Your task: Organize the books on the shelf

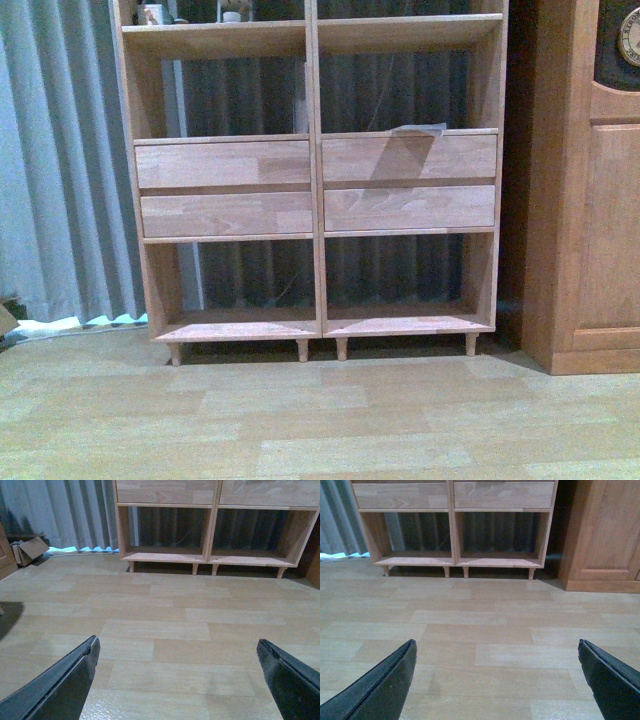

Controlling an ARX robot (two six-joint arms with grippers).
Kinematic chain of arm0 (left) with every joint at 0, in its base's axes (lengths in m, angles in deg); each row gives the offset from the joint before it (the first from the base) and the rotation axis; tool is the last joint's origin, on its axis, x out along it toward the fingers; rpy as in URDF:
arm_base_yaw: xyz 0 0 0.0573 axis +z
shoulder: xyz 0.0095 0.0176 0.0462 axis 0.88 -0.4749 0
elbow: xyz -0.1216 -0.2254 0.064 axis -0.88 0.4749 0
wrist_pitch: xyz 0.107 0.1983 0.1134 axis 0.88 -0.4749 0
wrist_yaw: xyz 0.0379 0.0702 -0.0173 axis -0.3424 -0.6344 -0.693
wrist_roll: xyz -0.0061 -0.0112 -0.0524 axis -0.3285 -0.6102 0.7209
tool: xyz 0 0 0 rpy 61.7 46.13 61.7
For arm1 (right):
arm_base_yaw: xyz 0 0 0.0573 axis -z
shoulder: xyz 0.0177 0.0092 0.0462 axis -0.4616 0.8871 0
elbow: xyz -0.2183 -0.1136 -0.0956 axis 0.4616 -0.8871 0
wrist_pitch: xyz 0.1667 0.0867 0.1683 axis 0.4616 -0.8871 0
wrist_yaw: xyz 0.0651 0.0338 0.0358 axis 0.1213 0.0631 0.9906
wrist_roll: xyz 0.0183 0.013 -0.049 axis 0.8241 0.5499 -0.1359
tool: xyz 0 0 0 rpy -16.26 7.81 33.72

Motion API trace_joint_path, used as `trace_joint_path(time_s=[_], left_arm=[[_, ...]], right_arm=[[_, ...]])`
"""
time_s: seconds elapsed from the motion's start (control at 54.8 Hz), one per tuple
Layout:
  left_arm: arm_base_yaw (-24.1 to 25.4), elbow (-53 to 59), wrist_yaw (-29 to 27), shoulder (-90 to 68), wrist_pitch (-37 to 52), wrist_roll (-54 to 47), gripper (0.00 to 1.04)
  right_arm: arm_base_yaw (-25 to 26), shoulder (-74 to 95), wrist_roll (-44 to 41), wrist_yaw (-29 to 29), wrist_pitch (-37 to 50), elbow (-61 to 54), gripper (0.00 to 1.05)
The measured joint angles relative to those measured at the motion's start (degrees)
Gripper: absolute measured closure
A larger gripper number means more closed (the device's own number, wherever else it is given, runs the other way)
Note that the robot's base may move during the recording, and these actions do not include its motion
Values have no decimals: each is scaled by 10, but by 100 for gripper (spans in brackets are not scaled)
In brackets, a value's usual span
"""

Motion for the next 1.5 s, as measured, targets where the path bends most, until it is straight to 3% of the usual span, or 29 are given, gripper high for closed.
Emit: trace_joint_path(time_s=[1.497], left_arm=[[0, 0, 0, 0, 0, 0, 7]], right_arm=[[0, 0, 0, 0, 0, 0, 7]])
